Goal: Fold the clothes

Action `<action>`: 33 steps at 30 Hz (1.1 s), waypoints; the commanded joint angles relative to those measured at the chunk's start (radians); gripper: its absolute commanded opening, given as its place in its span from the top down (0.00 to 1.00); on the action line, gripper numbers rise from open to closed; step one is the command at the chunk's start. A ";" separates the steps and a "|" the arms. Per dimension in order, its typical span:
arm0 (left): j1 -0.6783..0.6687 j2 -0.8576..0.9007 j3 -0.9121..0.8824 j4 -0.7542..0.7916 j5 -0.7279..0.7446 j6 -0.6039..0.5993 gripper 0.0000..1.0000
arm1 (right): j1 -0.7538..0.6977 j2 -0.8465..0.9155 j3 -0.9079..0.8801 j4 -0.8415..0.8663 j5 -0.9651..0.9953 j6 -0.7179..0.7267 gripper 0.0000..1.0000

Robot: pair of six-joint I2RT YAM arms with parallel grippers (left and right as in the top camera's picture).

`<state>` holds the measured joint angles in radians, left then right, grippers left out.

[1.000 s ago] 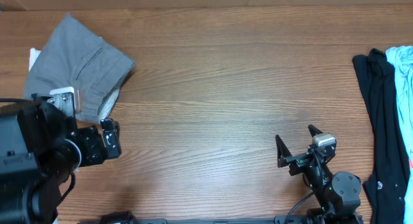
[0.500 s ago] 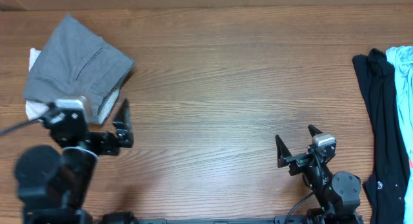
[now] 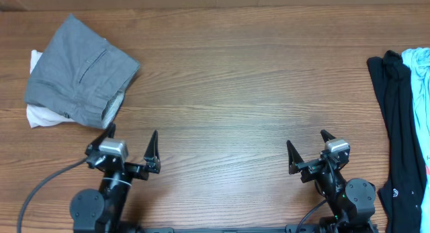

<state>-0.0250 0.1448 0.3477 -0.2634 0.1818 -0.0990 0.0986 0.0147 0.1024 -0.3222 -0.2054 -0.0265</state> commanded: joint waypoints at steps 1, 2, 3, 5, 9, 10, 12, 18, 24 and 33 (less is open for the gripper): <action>-0.004 -0.072 -0.063 0.016 -0.013 -0.039 0.00 | -0.005 -0.012 -0.004 0.006 -0.002 -0.004 0.00; -0.005 -0.092 -0.079 0.017 -0.013 -0.039 0.00 | -0.005 -0.012 -0.004 0.006 -0.002 -0.004 0.00; -0.007 -0.108 -0.091 0.018 -0.014 -0.039 0.00 | -0.005 -0.012 -0.004 0.006 -0.002 -0.004 0.00; -0.010 -0.144 -0.125 0.022 -0.023 -0.040 0.00 | -0.005 -0.012 -0.004 0.006 -0.002 -0.004 0.00; -0.013 -0.142 -0.188 0.071 -0.029 -0.039 0.00 | -0.005 -0.012 -0.004 0.006 -0.002 -0.004 0.00; -0.013 -0.142 -0.208 0.086 -0.029 -0.039 0.00 | -0.005 -0.012 -0.004 0.006 -0.002 -0.004 0.00; -0.013 -0.142 -0.253 0.124 -0.028 -0.039 0.00 | -0.005 -0.012 -0.004 0.006 -0.002 -0.004 0.00; -0.015 -0.142 -0.343 0.208 -0.027 -0.039 0.00 | -0.005 -0.012 -0.004 0.006 -0.002 -0.004 0.00; -0.015 -0.142 -0.343 0.203 -0.028 -0.039 0.00 | -0.005 -0.012 -0.004 0.006 -0.002 -0.004 0.00; -0.015 -0.140 -0.343 0.203 -0.028 -0.039 0.00 | -0.005 -0.012 -0.004 0.006 -0.002 -0.004 0.00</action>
<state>-0.0269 0.0147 0.0128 -0.0662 0.1669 -0.1284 0.0986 0.0147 0.1024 -0.3229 -0.2054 -0.0269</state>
